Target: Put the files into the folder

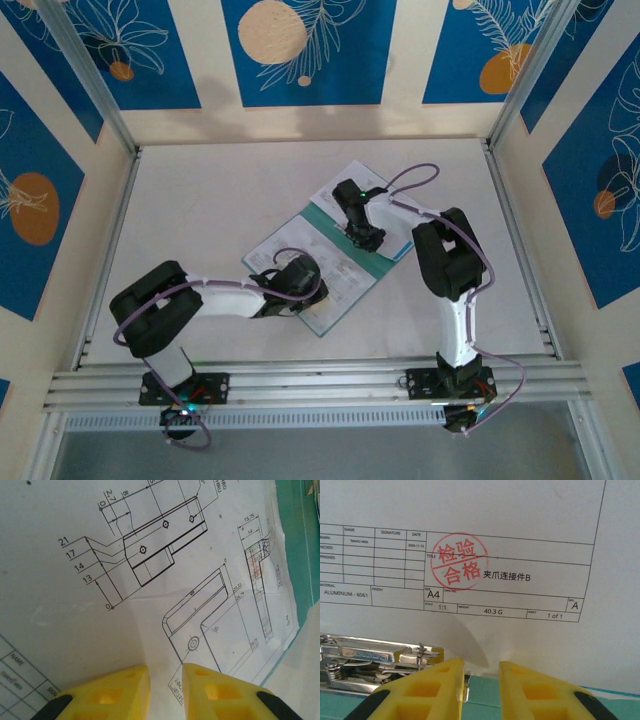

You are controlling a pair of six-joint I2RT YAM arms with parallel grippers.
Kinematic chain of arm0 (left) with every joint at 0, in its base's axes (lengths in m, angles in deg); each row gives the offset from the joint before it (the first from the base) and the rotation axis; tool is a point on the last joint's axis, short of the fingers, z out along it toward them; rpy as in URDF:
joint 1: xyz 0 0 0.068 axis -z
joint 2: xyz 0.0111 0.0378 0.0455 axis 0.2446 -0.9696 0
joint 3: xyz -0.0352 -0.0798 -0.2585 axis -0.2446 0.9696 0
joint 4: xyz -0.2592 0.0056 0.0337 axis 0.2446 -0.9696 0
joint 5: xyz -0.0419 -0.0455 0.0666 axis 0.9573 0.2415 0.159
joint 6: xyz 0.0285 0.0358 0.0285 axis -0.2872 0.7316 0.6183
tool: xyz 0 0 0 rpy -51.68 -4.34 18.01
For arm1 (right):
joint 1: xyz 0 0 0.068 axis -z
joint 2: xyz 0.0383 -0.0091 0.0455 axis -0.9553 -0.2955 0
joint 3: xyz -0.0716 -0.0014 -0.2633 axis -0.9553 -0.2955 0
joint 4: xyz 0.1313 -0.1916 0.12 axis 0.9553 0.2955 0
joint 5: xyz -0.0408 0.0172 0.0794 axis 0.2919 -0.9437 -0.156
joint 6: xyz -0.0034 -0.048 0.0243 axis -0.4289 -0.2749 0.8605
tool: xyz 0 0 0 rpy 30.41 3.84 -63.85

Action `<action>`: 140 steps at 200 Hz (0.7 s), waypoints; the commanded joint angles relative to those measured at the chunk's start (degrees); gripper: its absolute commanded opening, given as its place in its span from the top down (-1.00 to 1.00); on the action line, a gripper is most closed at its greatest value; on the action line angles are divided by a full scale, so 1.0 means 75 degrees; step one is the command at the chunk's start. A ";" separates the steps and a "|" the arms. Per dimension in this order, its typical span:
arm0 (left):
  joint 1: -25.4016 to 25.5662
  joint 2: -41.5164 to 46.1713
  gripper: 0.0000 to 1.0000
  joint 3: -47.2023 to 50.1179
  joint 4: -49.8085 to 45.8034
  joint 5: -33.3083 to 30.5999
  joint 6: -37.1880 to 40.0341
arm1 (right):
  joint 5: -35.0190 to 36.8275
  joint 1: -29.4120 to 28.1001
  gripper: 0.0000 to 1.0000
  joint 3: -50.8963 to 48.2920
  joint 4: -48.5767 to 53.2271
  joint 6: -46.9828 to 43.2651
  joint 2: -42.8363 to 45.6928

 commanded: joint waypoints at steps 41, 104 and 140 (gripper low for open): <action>-0.0089 -0.0153 0.49 0.0221 -0.0645 -0.0250 0.0198 | -0.1878 -0.0096 0.47 -0.0523 0.0820 -0.0237 0.1051; -0.0160 -0.0068 0.50 0.0282 -0.0716 -0.0250 0.0276 | -0.1784 -0.0013 0.48 -0.0640 0.0873 -0.0269 0.1387; -0.0201 0.0041 0.50 0.0288 -0.0872 -0.0259 0.0407 | -0.1731 -0.0014 0.47 -0.1514 0.0119 -0.0067 0.2353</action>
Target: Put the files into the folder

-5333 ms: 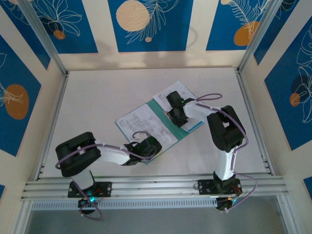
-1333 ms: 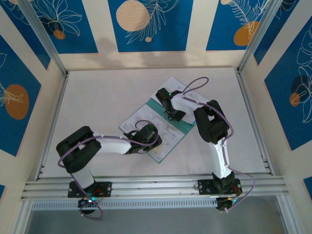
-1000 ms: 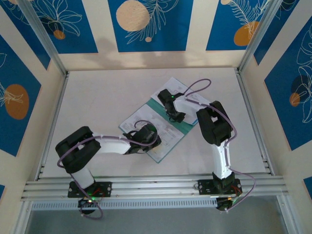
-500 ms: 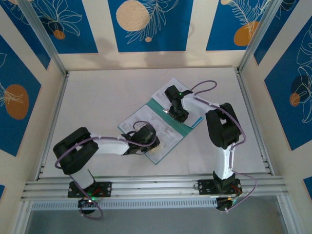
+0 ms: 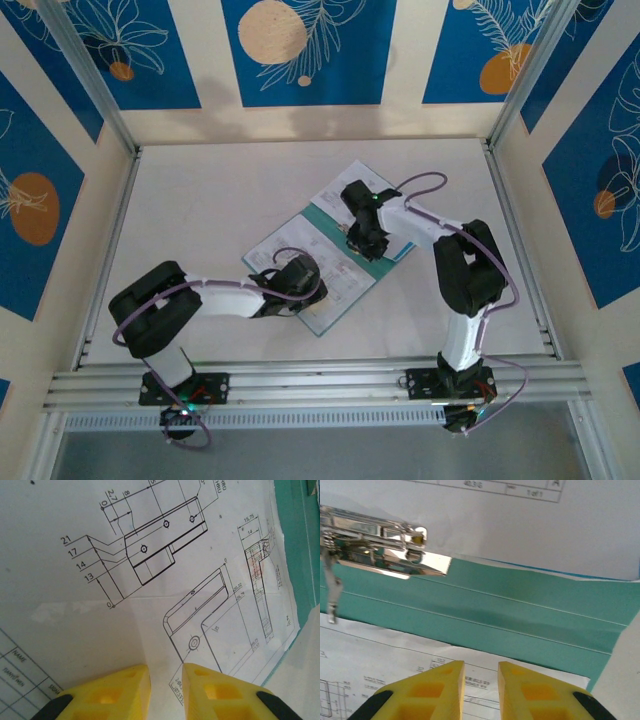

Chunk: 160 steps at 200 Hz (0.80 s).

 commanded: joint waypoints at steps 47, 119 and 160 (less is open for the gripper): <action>-0.0242 0.0072 0.50 0.0365 -0.0872 -0.0199 0.0322 | -0.0846 0.0153 0.28 -0.1708 -0.2103 -0.0127 0.2298; -0.0289 0.0276 0.50 0.0531 -0.0976 -0.0198 0.0404 | -0.1974 0.0478 0.25 -0.1464 -0.3060 -0.0160 0.1315; -0.0318 0.0425 0.50 0.0672 -0.1000 -0.0198 0.0421 | -0.2201 0.0692 0.26 -0.1405 -0.3284 -0.0053 0.1087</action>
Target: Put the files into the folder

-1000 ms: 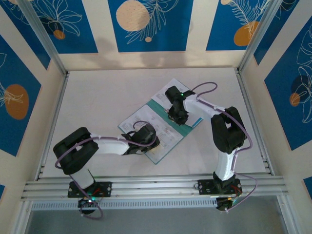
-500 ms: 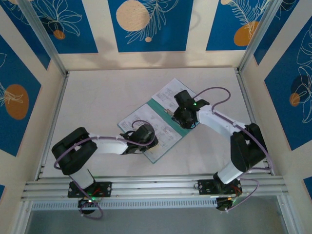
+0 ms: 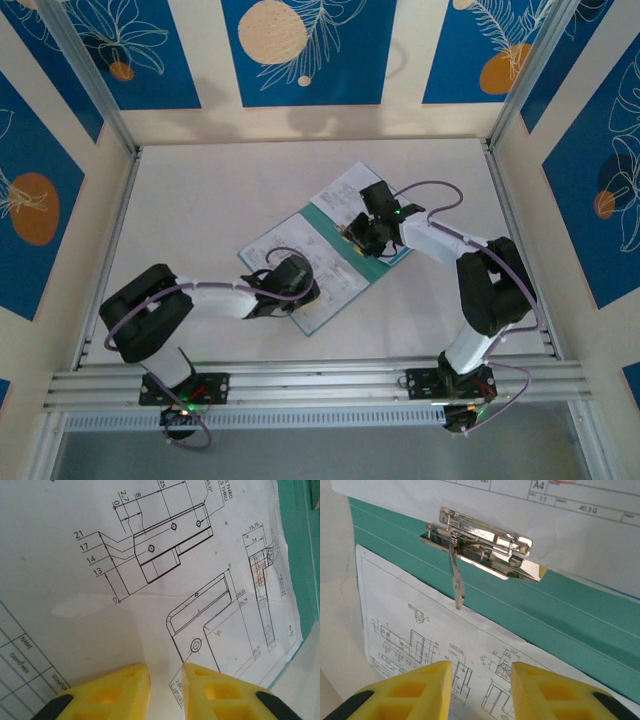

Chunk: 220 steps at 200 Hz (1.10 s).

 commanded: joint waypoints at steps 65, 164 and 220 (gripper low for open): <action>-0.0132 0.0070 0.50 0.0357 -0.0848 -0.0148 0.0191 | -0.0611 0.0332 0.37 0.0260 -0.0312 0.0134 -0.0524; -0.0132 0.0101 0.51 0.0393 -0.0823 -0.0163 0.0176 | -0.0559 0.0227 0.53 0.0202 -0.0298 0.0293 -0.0025; -0.0132 0.0089 0.51 0.0363 -0.0814 -0.0150 0.0191 | -0.0589 0.0302 0.46 -0.0001 -0.0458 0.0433 0.0193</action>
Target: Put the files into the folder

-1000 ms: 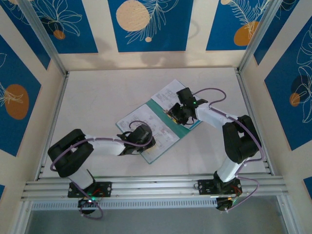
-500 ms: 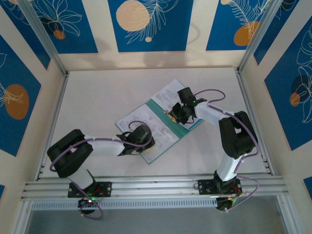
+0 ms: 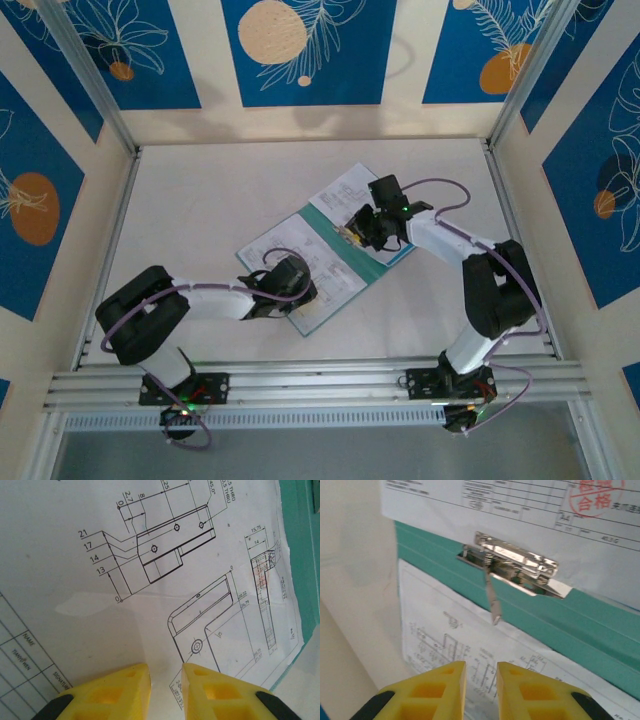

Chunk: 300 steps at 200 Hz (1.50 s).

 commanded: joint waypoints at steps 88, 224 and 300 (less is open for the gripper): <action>-0.0094 -0.0060 0.51 0.0212 -0.0805 -0.0110 0.0188 | -0.0347 0.0156 0.47 0.0254 -0.0220 0.0182 -0.0929; -0.0094 -0.0077 0.51 0.0179 -0.0804 -0.0119 0.0197 | -0.0275 0.0265 0.64 0.0038 -0.0312 0.0270 -0.0972; -0.0109 -0.0054 0.51 0.0200 -0.0823 -0.0110 0.0209 | -0.0174 0.0280 0.90 -0.0264 -0.0590 0.0391 -0.0971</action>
